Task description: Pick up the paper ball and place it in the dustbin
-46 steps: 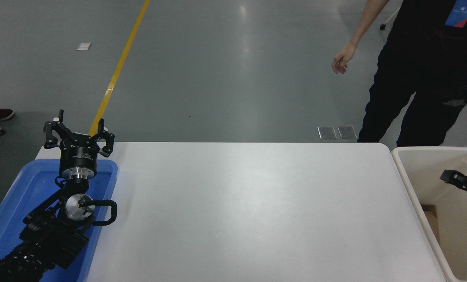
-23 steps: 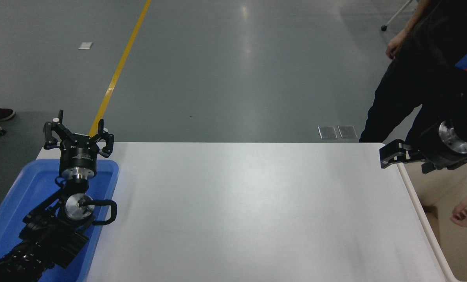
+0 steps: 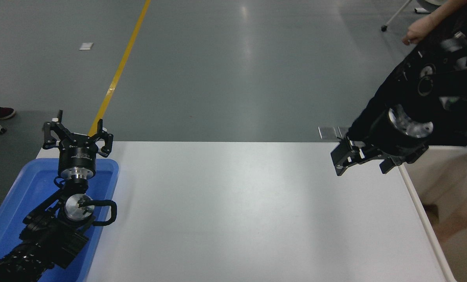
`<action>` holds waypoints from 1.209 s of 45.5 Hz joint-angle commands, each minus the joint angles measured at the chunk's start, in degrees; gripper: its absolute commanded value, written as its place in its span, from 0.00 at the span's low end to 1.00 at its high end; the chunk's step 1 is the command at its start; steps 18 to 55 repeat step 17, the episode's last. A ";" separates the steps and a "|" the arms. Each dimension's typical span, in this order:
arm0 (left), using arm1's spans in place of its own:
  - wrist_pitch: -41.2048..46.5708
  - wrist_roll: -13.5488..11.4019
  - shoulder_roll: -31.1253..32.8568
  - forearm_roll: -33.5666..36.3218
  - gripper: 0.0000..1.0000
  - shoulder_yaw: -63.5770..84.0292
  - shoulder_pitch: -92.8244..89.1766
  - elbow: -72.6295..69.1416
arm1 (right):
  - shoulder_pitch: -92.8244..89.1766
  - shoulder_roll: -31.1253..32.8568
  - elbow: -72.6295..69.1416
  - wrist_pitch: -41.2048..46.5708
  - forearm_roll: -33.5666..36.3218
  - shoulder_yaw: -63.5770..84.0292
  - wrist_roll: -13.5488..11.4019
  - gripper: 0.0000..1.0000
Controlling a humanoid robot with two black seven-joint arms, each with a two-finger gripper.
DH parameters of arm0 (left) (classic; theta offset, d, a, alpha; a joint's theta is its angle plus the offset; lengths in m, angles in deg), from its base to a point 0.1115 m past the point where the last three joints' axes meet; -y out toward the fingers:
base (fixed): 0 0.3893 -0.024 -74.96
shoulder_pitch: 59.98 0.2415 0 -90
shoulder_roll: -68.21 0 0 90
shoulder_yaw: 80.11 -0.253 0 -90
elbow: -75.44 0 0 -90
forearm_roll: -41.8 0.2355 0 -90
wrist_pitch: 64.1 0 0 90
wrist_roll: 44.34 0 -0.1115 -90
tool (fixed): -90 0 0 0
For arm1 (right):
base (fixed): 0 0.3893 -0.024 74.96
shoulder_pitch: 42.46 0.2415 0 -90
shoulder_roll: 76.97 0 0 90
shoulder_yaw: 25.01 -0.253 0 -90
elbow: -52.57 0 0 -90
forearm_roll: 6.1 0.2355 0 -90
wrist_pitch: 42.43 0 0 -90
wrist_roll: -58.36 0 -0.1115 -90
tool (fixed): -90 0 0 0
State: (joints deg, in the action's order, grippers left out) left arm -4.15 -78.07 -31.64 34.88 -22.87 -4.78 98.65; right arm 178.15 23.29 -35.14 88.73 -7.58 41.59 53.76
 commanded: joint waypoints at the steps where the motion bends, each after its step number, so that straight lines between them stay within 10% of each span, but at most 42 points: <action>1: -0.01 -0.02 0.00 -0.03 0.99 0.07 0.00 0.00 | 2.10 -5.87 -0.71 0.77 3.68 0.64 0.03 1.00; 55: -0.01 -0.02 0.00 -0.03 0.99 0.07 0.00 0.00 | 1.92 -5.70 -0.53 0.42 3.68 2.31 0.12 1.00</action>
